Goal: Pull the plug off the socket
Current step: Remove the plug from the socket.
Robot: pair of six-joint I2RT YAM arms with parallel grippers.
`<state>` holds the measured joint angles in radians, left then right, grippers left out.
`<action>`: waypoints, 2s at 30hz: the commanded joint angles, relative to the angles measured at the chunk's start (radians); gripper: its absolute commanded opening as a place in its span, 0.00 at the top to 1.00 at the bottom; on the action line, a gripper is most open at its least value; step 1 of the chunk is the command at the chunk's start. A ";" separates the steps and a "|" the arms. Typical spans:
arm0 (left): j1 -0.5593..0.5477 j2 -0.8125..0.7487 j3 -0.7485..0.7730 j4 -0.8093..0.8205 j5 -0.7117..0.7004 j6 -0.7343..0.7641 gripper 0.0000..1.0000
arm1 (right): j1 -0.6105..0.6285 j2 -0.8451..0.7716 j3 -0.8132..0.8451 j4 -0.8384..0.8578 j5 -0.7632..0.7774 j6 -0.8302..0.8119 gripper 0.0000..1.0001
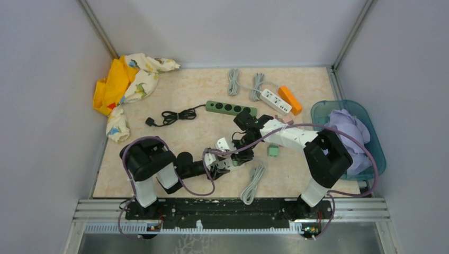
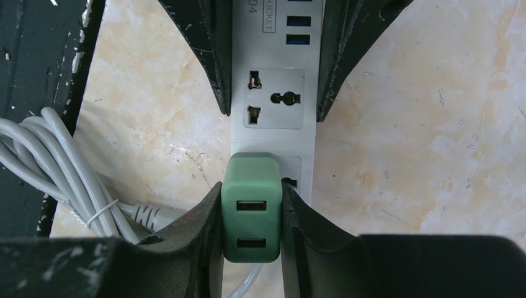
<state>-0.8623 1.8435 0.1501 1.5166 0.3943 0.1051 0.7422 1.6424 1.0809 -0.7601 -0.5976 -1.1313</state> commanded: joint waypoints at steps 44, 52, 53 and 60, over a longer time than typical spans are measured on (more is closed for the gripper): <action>-0.003 0.078 -0.022 0.154 0.006 -0.008 1.00 | -0.127 -0.099 -0.067 0.170 -0.213 0.028 1.00; -0.002 0.076 -0.020 0.154 0.005 -0.010 1.00 | -0.071 -0.069 -0.061 0.132 -0.324 0.004 1.00; -0.004 0.077 -0.021 0.154 0.005 -0.011 1.00 | -0.055 -0.068 -0.059 0.152 -0.319 0.031 1.00; -0.003 0.077 -0.023 0.155 0.003 -0.011 1.00 | -0.050 -0.084 -0.061 0.257 -0.267 0.165 1.00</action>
<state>-0.8623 1.8629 0.1593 1.5265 0.3935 0.1165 0.6933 1.5970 0.9955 -0.5854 -0.8425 -1.0328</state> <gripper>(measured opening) 0.573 0.307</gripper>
